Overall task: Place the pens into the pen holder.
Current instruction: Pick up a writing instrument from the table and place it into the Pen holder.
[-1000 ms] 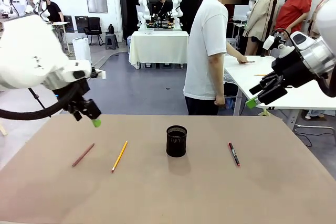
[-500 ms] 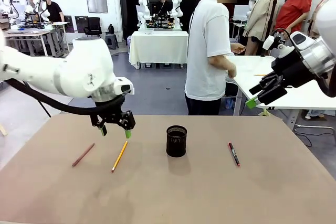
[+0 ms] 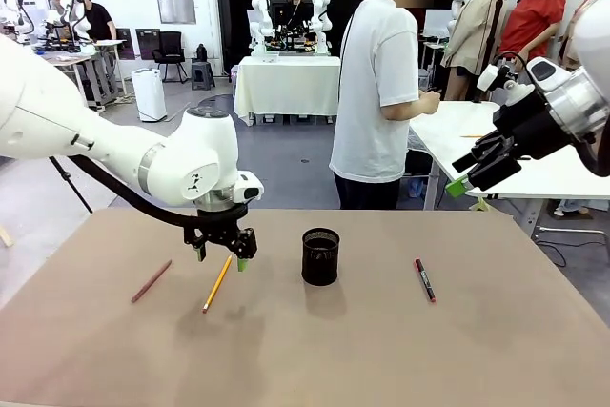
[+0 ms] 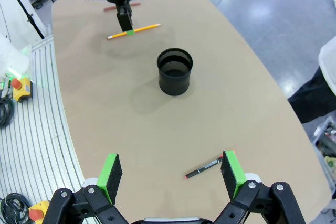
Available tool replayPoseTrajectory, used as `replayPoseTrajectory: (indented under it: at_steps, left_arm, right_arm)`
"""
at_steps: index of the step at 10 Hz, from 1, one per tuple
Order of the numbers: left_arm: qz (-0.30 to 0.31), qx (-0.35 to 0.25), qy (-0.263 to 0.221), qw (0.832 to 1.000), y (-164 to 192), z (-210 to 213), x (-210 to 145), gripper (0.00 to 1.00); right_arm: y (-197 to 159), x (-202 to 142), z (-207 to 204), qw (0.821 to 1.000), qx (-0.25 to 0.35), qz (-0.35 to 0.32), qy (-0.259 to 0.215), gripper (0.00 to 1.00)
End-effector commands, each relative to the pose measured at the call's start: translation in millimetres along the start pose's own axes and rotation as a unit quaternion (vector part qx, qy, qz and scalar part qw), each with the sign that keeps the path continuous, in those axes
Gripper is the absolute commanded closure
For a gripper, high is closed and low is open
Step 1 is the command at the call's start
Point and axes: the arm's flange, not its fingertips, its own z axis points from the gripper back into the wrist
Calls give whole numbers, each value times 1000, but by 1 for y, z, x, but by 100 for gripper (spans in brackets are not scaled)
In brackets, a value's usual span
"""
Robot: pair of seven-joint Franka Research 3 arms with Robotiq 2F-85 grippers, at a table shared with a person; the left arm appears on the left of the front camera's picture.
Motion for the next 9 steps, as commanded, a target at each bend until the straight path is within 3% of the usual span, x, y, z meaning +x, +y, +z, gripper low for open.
replayPoseTrajectory:
  at_steps: [1,5,9]
  left_arm:
    - [12,-10,-3,1000,2,-2,8,0]
    - [0,0,0,1000,0,0,0,0]
    - [12,-21,8,1000,0,-24,17,0]
  right_arm:
    - [0,2,0,1000,2,-6,-5,0]
    - [0,2,0,1000,2,-6,-5,0]
    - [0,2,0,1000,2,-6,-5,0]
